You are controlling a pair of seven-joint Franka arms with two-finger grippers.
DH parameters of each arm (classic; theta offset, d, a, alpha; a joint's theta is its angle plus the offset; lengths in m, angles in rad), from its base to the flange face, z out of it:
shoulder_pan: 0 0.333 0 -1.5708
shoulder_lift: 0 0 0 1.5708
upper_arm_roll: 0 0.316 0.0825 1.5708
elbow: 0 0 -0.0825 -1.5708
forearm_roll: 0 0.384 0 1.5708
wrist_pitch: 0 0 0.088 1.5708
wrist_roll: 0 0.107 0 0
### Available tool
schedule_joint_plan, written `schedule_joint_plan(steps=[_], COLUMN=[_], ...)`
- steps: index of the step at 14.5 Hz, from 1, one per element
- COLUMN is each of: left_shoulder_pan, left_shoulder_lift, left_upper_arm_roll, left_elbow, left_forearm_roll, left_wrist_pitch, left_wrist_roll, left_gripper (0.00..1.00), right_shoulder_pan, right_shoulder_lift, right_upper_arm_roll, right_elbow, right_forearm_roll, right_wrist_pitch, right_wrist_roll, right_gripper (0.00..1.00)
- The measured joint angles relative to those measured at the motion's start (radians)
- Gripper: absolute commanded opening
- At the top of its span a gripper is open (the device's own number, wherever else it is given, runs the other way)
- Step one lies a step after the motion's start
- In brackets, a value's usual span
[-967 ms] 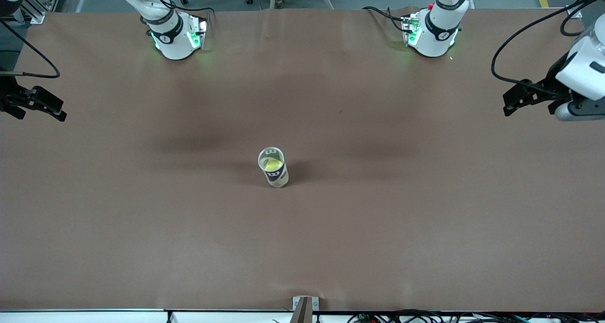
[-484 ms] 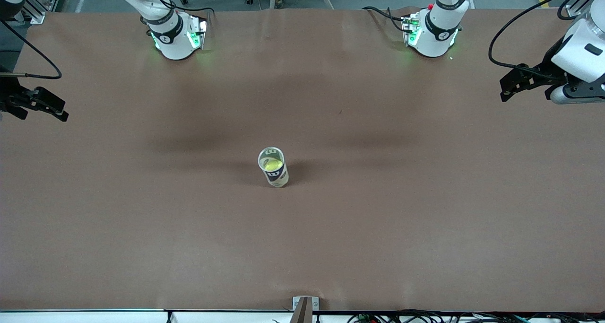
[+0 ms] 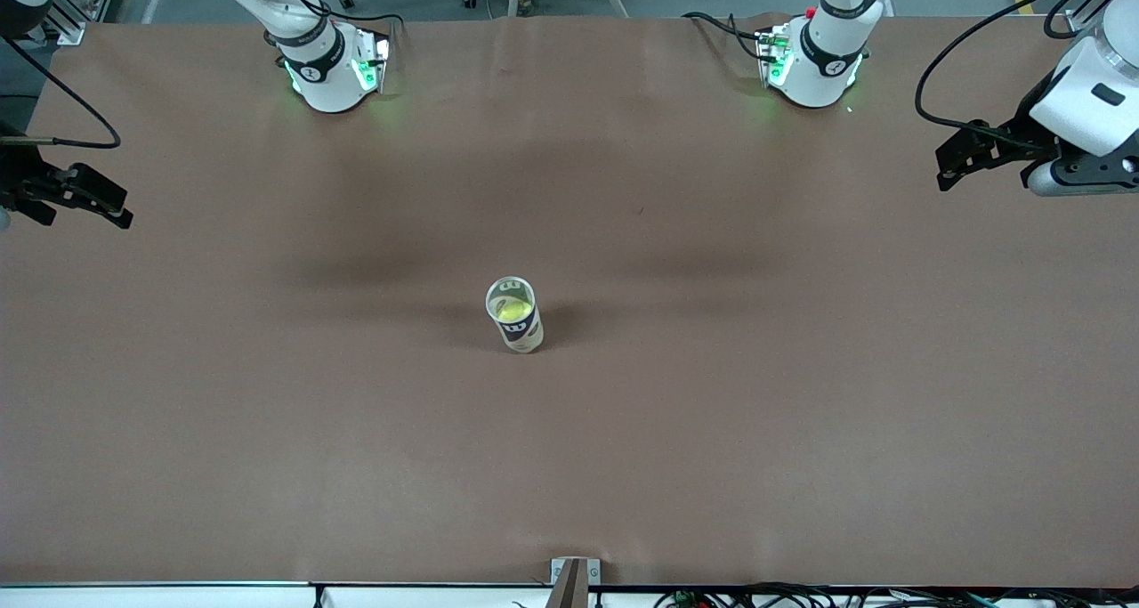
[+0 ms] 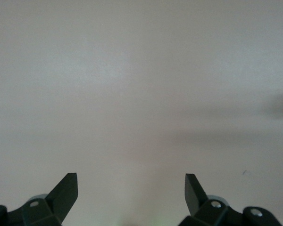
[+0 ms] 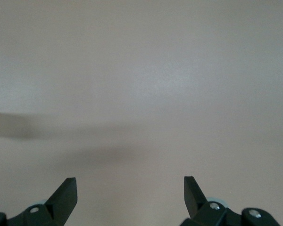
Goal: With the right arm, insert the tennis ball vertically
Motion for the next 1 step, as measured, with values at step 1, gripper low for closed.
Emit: schedule_joint_plan(steps=[1], left_shoulder_pan=[-0.001], left_shoulder_lift=[0.0], left_upper_arm_roll=[0.0], left_elbow=[0.0], left_forearm_roll=[0.0], left_wrist_pitch=[0.0], left_wrist_roll=[0.0], left_gripper=[1.0], right_shoulder_pan=[0.0], right_shoulder_lift=[0.0], right_upper_arm_roll=[0.0], right_elbow=[0.0], right_forearm_roll=[0.0], right_wrist_pitch=[0.0], right_wrist_roll=[0.0], right_gripper=[1.0])
